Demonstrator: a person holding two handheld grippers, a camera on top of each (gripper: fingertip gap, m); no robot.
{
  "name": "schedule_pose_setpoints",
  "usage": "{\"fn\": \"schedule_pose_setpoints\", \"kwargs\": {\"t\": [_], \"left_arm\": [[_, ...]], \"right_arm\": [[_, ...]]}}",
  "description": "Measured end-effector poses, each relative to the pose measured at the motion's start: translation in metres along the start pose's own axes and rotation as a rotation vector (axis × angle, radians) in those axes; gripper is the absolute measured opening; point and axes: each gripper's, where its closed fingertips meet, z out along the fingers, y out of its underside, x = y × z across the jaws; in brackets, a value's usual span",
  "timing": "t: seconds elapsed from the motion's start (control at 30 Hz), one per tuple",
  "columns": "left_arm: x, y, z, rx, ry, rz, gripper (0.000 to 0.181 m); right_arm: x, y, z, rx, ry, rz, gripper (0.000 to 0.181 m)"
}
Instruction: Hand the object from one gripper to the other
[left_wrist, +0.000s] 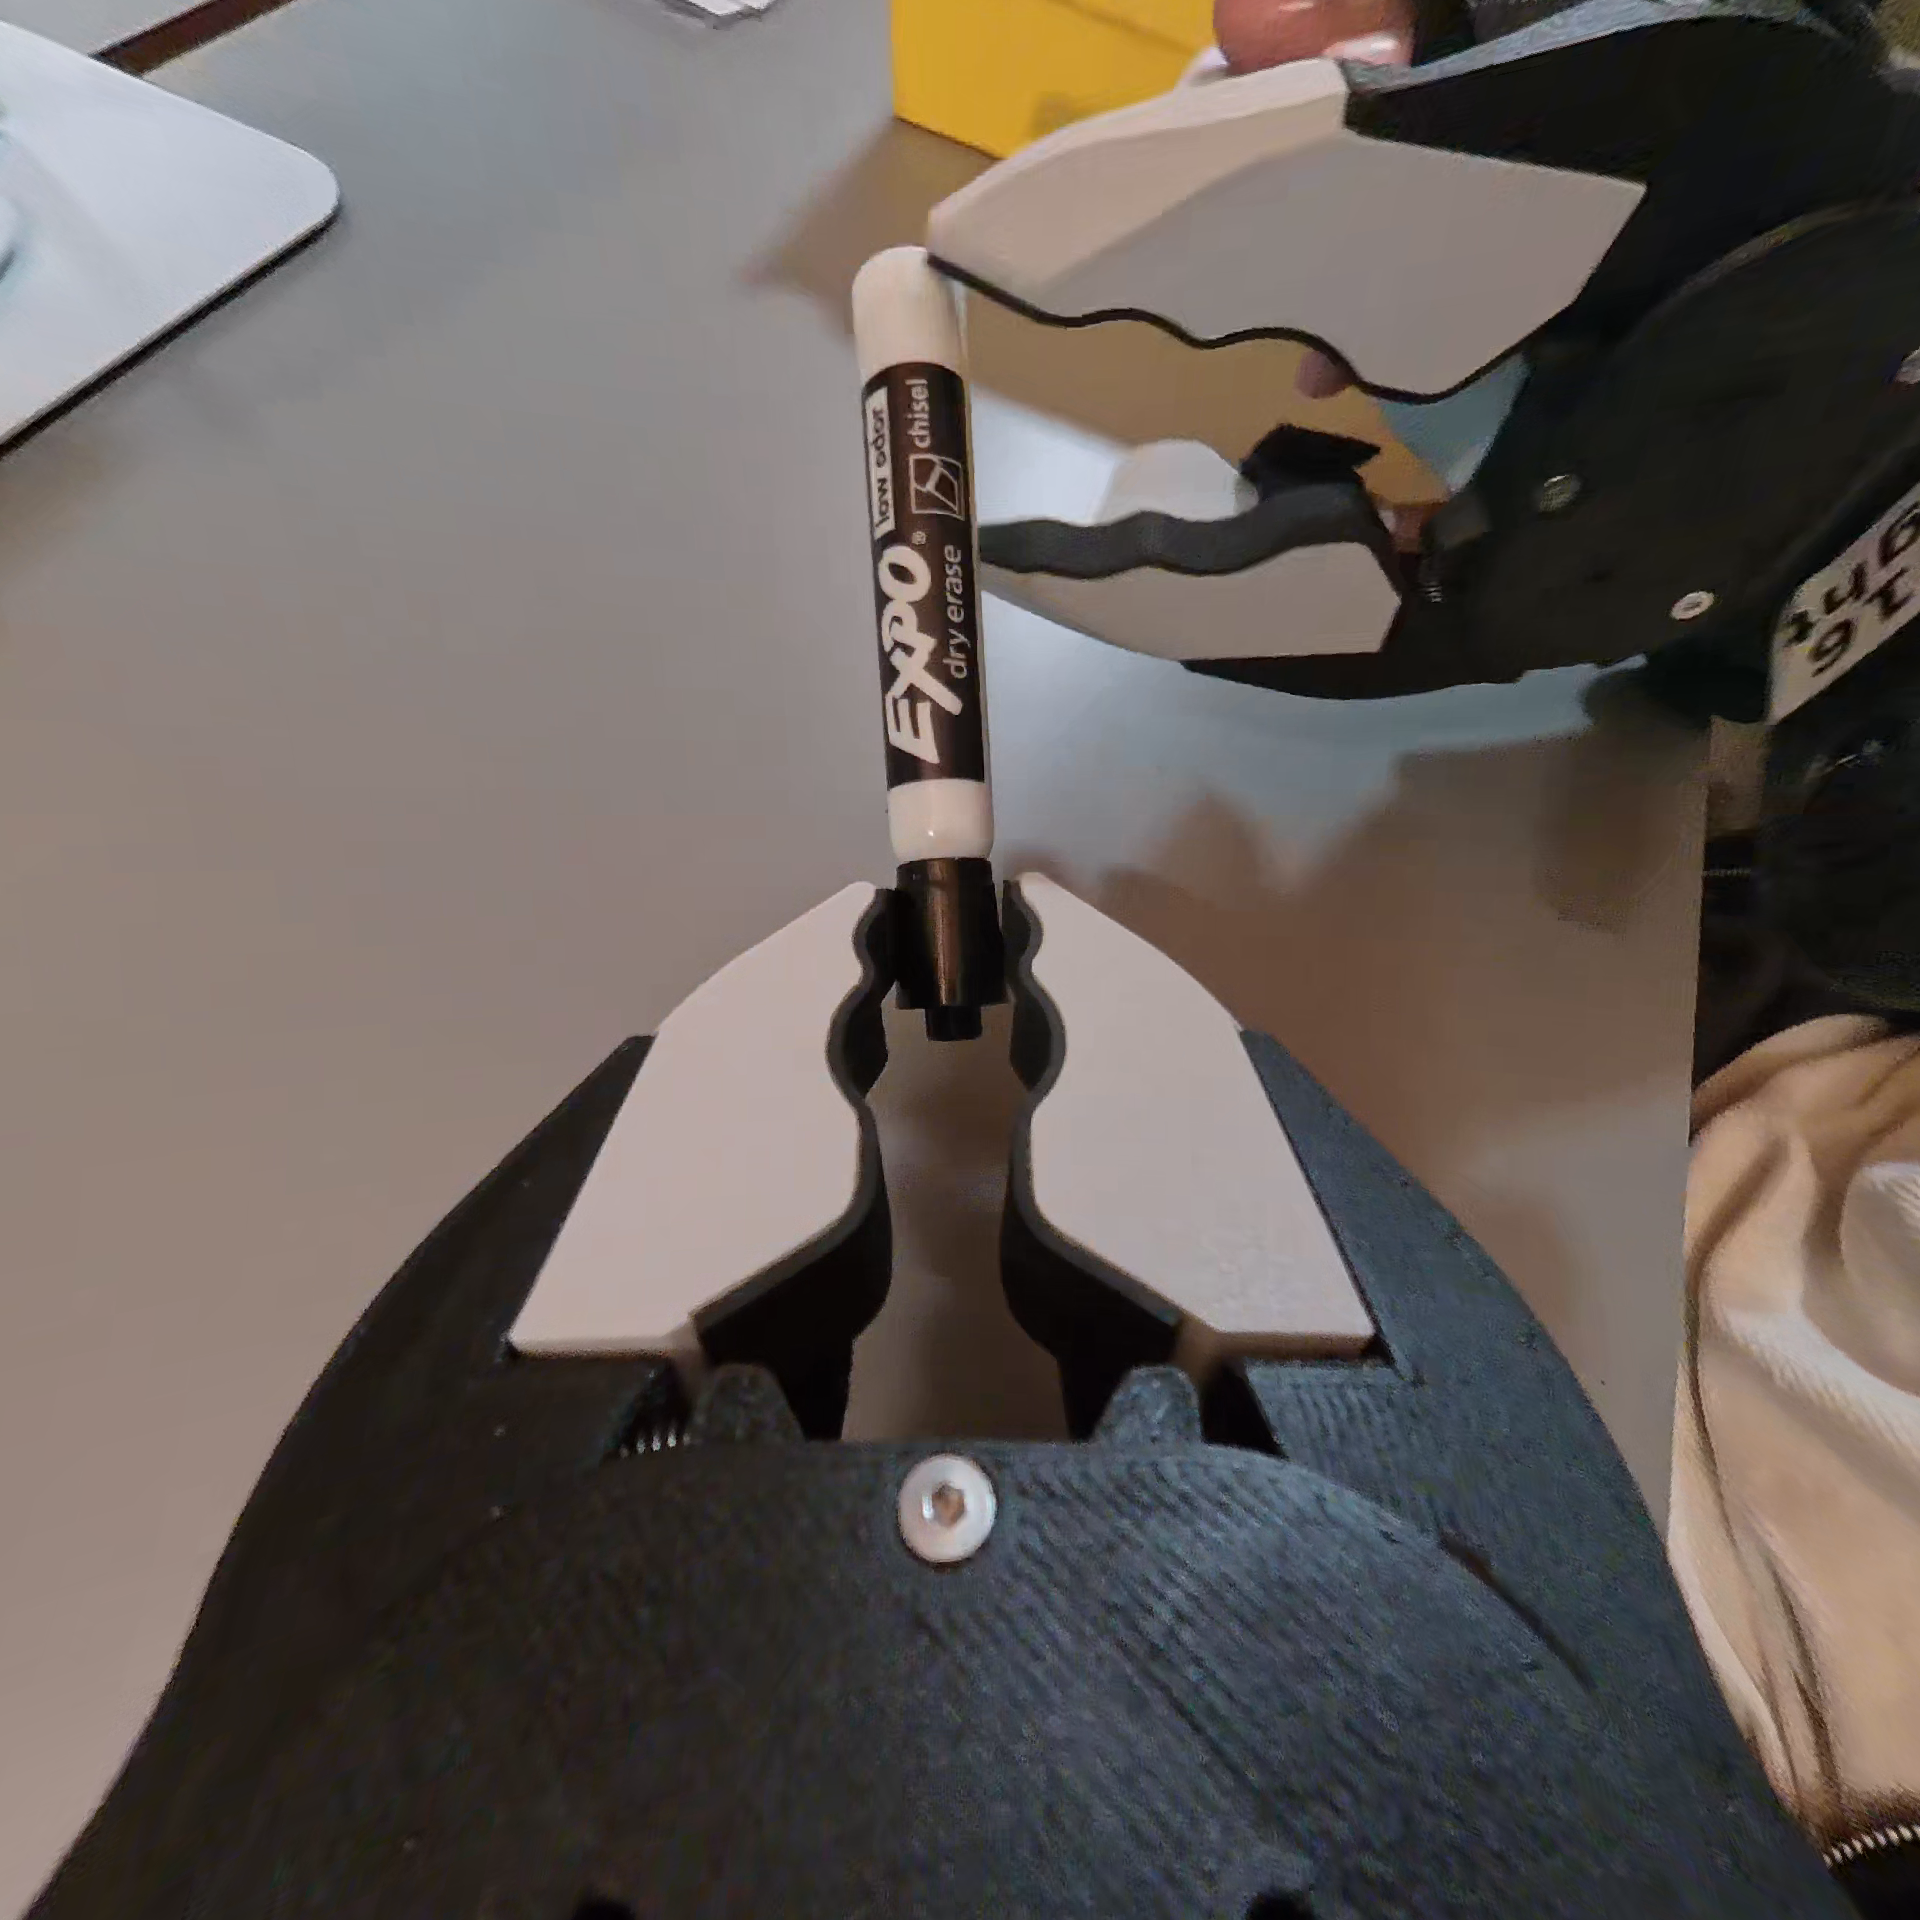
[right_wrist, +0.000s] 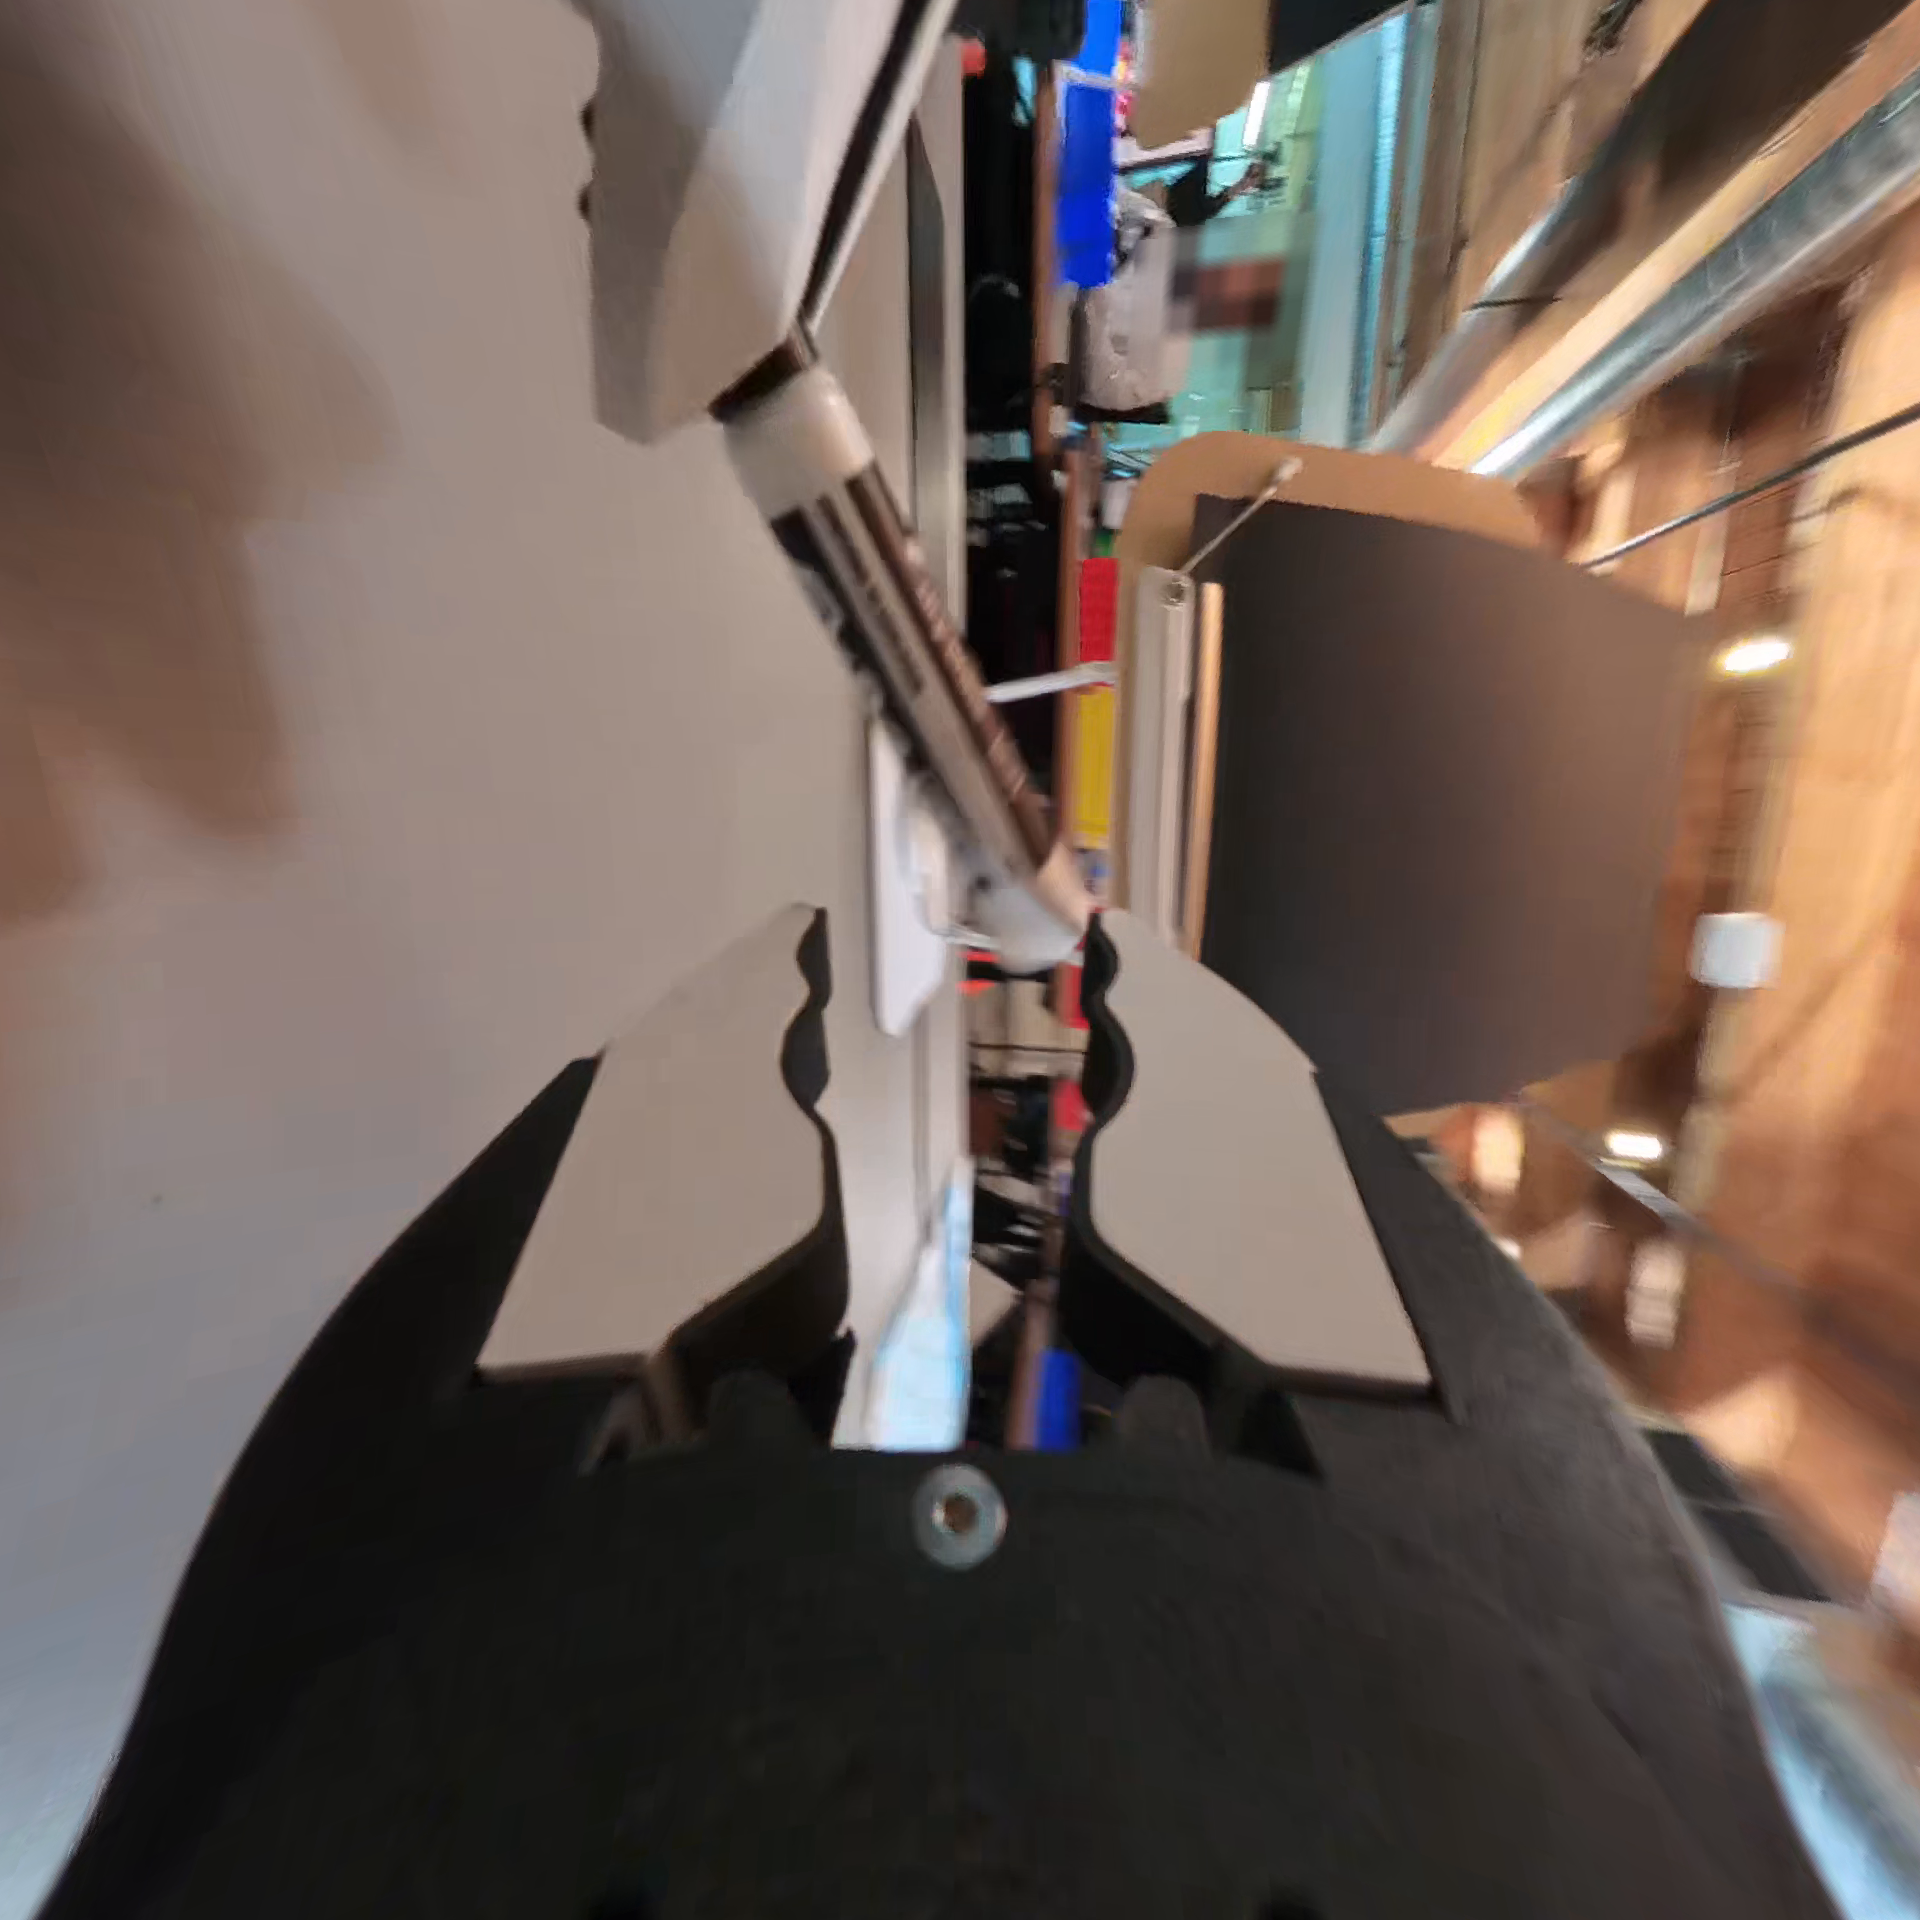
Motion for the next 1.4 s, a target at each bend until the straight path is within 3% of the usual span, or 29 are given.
{"fn": "schedule_pose_setpoints", "kwargs": {"t": [0.23,0.43,0.57,0.67,0.8,0.93,1.07,1.17,1.4], "left_arm": [[0.007,0.006,0.007,-0.050,-0.014,0.063,0.022],[0.007,-0.006,0.002,0.078,0.006,0.060,0.022],[0.001,-0.024,-0.006,0.238,-0.008,0.045,0.058],[0.000,-0.033,-0.014,0.336,0.012,0.020,0.066],[0.005,-0.041,-0.021,0.419,0.075,-0.002,0.066],[0.019,-0.056,-0.033,0.533,0.161,0.001,0.058],[0.031,-0.075,-0.056,0.666,0.235,0.001,0.050],[0.036,-0.087,-0.071,0.739,0.304,-0.039,0.045],[0.050,-0.095,-0.080,0.763,0.410,-0.065,0.037]], "right_arm": [[-0.009,-0.001,0.000,-0.022,-0.017,-0.149,0.022],[-0.015,0.003,0.002,-0.030,-0.070,-0.103,0.020],[-0.016,0.011,0.005,-0.027,-0.131,0.098,0.020],[-0.015,0.019,0.006,-0.012,-0.177,0.291,0.020],[-0.011,0.004,0.002,0.105,-0.280,0.655,0.020],[-0.002,-0.038,-0.015,0.386,-0.499,1.099,0.020],[0.017,-0.067,-0.035,0.665,-0.670,1.400,0.020],[0.018,-0.079,-0.043,0.752,-0.766,1.485,0.020],[0.009,-0.108,-0.058,0.818,-0.902,1.472,0.020]]}}
